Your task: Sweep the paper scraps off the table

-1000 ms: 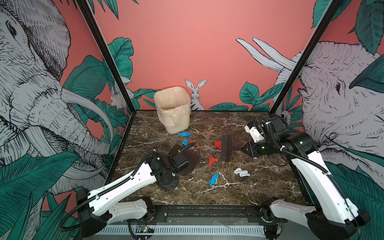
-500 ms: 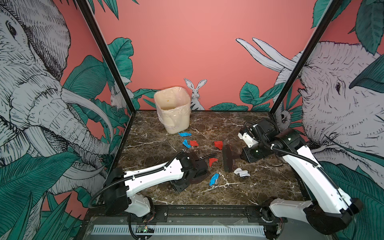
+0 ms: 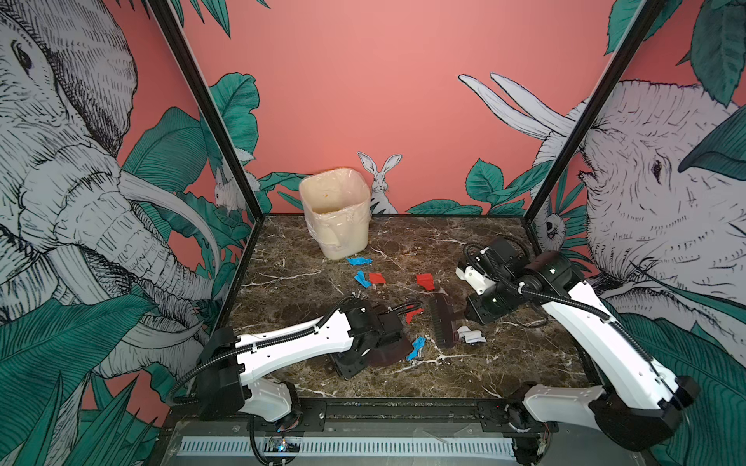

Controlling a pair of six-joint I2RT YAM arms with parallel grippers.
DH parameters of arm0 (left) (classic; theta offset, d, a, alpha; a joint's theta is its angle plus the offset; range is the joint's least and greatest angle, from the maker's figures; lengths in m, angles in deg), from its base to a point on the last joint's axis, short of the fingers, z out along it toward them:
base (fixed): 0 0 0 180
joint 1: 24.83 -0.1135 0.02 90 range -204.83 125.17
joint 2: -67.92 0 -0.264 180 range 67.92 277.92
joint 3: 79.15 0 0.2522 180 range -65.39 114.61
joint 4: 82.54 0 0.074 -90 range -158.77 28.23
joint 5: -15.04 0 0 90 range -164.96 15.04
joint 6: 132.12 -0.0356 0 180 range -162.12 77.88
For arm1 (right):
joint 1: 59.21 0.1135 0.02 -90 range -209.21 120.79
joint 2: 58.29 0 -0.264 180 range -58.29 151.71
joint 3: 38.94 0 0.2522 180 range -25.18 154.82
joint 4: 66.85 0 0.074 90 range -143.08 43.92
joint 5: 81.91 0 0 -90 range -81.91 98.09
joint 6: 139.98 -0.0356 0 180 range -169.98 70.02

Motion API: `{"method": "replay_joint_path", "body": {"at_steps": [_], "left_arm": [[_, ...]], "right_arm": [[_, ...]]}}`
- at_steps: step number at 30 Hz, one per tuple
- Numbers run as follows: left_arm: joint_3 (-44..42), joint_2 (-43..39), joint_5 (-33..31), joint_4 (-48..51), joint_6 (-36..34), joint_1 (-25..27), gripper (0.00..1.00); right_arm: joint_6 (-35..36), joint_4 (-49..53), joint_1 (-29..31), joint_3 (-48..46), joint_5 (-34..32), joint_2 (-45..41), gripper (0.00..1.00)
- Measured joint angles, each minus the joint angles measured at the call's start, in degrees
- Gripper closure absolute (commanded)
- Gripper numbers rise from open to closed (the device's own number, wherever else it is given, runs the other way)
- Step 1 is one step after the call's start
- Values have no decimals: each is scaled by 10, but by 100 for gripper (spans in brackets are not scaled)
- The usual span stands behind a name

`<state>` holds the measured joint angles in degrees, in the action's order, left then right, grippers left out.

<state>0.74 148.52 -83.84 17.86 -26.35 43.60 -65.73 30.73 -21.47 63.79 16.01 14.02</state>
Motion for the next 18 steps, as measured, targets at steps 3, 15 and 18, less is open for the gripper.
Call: {"method": "replay_joint_path", "body": {"at_steps": [3,15,18], "left_arm": [[-14,0,5,10,9,4,100],[-14,31,12,19,9,29,100],[-14,35,14,18,7,32,100]], "right_arm": [[-7,-4,12,-10,0,0,100],[-14,-3,42,-14,-8,25,100],[-14,-3,45,-15,-9,26,100]]}}
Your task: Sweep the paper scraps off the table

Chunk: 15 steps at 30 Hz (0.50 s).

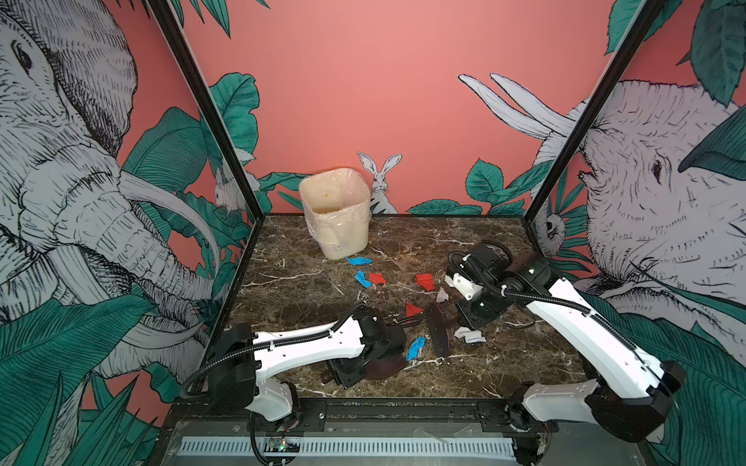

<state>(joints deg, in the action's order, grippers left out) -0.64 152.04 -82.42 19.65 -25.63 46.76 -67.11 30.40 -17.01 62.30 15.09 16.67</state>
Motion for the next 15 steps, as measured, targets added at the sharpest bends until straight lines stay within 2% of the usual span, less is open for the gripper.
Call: {"method": "replay_joint_path", "body": {"at_steps": [15], "left_arm": [[-27,0,11,-43,-5,10,100]], "right_arm": [[6,-3,2,-34,1,3,100]]}}
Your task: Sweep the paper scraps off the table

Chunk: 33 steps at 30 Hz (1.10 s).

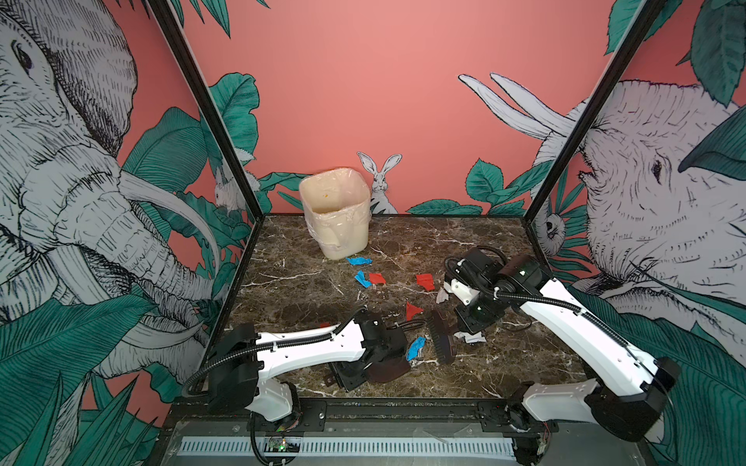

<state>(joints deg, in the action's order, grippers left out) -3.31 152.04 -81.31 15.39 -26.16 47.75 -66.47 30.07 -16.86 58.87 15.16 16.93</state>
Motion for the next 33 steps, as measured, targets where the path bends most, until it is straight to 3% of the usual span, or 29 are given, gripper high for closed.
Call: {"method": "replay_joint_path", "body": {"at_steps": [33], "left_arm": [[-33,-17,11,-47,1,10,100]], "right_arm": [[30,-2,1,38,42,83,100]]}}
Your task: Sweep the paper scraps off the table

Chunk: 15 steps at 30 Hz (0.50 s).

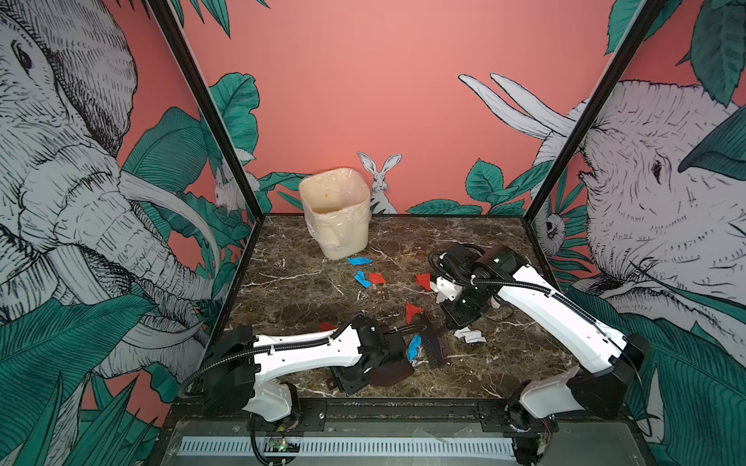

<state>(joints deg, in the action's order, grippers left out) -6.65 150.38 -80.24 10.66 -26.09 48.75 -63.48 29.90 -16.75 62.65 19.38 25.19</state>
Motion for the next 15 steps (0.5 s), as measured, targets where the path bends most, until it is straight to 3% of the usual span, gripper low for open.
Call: {"method": "replay_joint_path", "body": {"at_steps": [15], "left_arm": [[-15,-12,4,0,5,0,100]], "right_arm": [[26,14,2,27,-54,10,100]]}}
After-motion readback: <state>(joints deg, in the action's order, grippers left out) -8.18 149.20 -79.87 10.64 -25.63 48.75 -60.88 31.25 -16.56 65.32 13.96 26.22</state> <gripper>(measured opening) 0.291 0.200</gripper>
